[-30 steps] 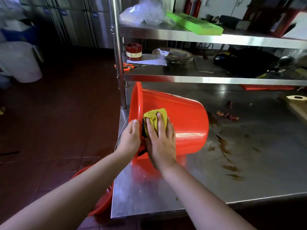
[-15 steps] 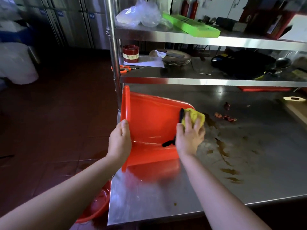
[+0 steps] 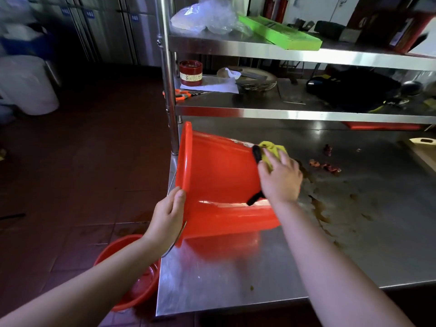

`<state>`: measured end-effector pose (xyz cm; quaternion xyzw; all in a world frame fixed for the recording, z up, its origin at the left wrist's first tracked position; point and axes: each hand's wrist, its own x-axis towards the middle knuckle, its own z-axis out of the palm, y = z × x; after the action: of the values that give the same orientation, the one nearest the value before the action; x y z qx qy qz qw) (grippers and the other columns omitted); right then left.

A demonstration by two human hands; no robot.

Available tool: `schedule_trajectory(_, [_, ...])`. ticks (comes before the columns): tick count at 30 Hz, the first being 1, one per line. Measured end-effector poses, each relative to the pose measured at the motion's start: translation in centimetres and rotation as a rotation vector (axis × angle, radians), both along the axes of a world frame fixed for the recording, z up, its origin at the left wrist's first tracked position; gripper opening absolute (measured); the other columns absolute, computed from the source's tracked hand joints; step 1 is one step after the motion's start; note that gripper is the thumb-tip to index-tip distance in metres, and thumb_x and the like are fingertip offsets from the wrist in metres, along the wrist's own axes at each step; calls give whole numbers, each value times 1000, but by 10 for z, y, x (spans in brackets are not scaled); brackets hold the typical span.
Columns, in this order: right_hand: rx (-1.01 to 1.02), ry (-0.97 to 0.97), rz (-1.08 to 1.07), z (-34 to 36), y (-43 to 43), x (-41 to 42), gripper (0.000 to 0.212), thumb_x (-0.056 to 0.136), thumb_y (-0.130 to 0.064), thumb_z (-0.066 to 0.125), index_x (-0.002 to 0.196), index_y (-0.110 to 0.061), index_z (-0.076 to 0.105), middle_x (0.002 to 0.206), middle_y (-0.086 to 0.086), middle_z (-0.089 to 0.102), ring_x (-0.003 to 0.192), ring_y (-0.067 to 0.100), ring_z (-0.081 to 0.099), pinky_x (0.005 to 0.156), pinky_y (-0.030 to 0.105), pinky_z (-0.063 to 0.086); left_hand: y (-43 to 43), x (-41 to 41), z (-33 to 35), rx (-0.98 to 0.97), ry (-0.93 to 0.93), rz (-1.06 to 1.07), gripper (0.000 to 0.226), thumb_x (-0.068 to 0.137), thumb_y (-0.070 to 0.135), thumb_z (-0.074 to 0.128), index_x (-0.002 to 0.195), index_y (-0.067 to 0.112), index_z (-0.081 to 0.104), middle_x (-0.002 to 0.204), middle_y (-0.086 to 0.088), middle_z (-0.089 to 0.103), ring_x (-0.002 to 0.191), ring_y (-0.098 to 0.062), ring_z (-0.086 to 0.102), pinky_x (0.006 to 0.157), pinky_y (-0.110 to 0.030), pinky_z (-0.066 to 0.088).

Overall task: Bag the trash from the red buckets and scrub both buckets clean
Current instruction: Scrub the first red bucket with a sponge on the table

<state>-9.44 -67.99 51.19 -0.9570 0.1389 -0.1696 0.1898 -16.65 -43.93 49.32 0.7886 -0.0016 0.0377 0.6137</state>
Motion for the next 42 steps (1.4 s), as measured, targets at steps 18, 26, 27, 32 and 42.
schedule_trajectory(18, [-202,-314,466,-9,105,-37,40,94,-40,44,132,-35,53,146,0,44,127,36,40,99,46,34,-30,29,31,111,-119,245,21,100,28,34,105,16,51,86,1,61,82,-20,58,74,-37,46])
schedule_trajectory(26, [-52,42,-10,6,-7,-10,42,95,-43,37,134,-38,50,148,-5,40,129,28,37,103,41,32,-19,-3,12,109,-157,206,15,100,24,34,98,19,48,62,4,45,52,-2,44,49,-19,34])
schedule_trajectory(27, [-10,86,-58,9,-16,-9,42,95,-42,36,135,-38,49,149,-5,38,130,27,35,104,41,30,-19,-6,10,101,-166,205,16,99,27,34,98,19,48,61,4,45,51,-2,44,49,-19,34])
schedule_trajectory(32, [-28,55,-20,17,21,-14,42,95,-42,36,134,-40,49,148,-5,39,129,28,34,103,42,29,-17,-9,6,102,-180,208,23,90,38,30,93,22,47,57,7,41,49,-4,41,46,-19,32])
schedule_trajectory(42, [-198,-149,356,23,94,-25,41,91,-44,43,130,-37,54,140,-4,49,122,29,45,96,42,38,-6,-13,4,193,-210,148,22,90,40,32,98,23,45,63,4,49,53,-4,45,48,-23,34])
